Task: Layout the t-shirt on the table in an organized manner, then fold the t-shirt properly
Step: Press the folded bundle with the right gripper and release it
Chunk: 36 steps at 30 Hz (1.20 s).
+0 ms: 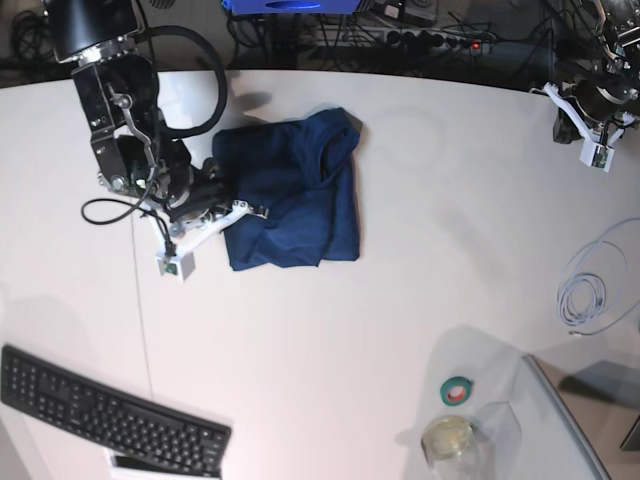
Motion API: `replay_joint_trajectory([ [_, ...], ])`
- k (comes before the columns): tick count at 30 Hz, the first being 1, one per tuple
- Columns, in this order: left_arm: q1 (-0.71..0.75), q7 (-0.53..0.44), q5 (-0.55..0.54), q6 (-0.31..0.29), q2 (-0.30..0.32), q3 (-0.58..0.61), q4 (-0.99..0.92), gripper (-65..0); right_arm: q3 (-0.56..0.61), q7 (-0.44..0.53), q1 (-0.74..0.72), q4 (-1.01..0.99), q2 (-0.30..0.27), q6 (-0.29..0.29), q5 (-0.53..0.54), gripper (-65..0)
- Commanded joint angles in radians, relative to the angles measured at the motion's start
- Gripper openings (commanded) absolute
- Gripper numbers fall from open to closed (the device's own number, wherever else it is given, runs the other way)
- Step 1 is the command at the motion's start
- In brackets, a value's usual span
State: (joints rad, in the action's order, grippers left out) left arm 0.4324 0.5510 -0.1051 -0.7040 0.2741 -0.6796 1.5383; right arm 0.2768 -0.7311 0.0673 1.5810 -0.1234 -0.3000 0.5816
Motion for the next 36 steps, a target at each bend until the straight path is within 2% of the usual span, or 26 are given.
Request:
replay_joint_trajectory([
  [1,0.0,-0.015,-0.009,0.006,0.017,-0.01,0.015,-65.0,0.019,0.011,-0.014,0.023,0.004,0.002,0.008,-64.5],
  [7,-0.002,-0.015,-0.009,0.006,0.017,-0.01,0.011,-65.0,0.1,0.015,-0.044,0.015,0.008,0.0,0.008,-64.5],
  [15,-0.002,-0.015,-0.009,0.006,0.017,-0.01,0.009,-65.0,0.112,0.018,-0.09,-0.09,0.037,-0.001,0.008,-64.5],
  [24,-0.004,-0.015,-0.009,0.006,0.017,-0.01,0.009,-65.0,0.21,0.017,-0.159,-0.11,0.117,-0.001,0.008,-64.5],
  [32,-0.004,-0.015,-0.009,0.006,0.017,-0.007,0.009,-65.0,0.213,0.026,-0.26,-0.294,0.233,0.005,0.008,-64.5],
  [36,-0.005,-0.015,-0.009,0.006,0.017,-0.002,0.009,-65.0,0.31,0.067,-0.303,-0.276,0.238,0.005,0.015,-64.5],
])
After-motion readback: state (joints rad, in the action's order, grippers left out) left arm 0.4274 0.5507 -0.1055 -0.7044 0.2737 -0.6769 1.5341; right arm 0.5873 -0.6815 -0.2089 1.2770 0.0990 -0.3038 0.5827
